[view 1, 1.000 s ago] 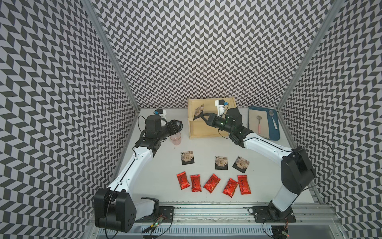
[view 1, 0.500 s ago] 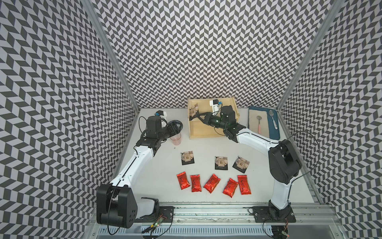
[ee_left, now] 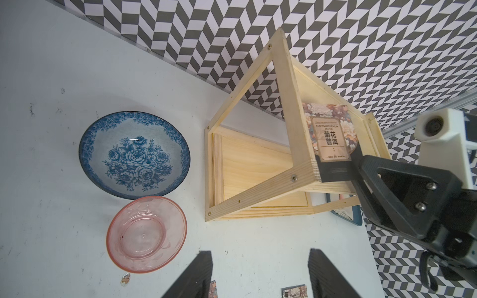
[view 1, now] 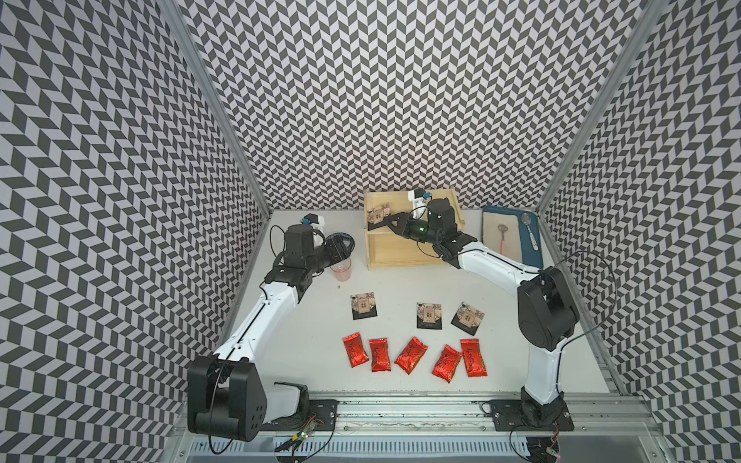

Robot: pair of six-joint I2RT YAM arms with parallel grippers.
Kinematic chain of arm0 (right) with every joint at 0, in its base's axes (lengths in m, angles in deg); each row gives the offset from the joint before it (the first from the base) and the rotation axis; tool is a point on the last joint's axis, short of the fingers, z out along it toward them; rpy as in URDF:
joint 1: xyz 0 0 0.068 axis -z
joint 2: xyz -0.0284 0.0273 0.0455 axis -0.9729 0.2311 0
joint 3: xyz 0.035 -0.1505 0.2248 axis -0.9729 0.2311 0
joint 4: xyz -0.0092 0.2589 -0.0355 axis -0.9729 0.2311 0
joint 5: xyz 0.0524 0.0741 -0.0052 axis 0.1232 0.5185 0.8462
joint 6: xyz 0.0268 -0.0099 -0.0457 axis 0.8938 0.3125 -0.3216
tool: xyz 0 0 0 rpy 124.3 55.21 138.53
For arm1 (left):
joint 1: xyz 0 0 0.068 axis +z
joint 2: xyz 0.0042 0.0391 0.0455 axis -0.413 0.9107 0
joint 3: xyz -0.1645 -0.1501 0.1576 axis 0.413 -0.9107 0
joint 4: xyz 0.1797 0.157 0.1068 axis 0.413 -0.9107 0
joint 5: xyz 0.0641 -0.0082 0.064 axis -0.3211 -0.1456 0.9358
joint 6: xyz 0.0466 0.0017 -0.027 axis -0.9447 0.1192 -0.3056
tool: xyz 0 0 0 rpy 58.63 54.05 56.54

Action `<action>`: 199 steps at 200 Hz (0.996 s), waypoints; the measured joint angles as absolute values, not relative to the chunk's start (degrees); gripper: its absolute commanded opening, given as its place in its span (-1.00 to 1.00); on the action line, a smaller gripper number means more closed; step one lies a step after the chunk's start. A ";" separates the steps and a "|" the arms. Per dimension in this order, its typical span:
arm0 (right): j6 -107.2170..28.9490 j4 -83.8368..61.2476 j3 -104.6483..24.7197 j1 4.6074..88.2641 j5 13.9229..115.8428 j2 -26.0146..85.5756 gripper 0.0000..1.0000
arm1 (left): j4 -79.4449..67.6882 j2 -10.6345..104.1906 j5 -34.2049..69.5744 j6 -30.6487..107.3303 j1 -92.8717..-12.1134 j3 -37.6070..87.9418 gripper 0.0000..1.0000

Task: Place the tea bags on the shelf by color
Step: Place the tea bag on the shelf.

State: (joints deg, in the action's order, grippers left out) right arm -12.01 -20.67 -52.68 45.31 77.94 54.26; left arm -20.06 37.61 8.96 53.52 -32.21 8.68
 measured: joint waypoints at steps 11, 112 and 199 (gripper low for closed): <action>-12.51 -19.71 -53.58 45.31 77.94 54.76 -0.46 | -19.93 37.61 8.94 53.55 -32.21 8.51 0.28; -20.57 -8.37 -61.93 45.31 74.23 55.48 -0.23 | -19.64 37.61 7.72 53.72 -32.21 8.01 0.28; -24.62 -2.57 -64.18 45.31 71.76 56.97 -0.20 | -19.23 37.50 7.15 54.18 -32.21 7.98 0.28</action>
State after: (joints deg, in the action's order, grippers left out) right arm -24.62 -2.57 -64.18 45.31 71.76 56.97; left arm -19.23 37.50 7.15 54.18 -32.21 7.98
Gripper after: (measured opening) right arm 0.402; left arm 0.641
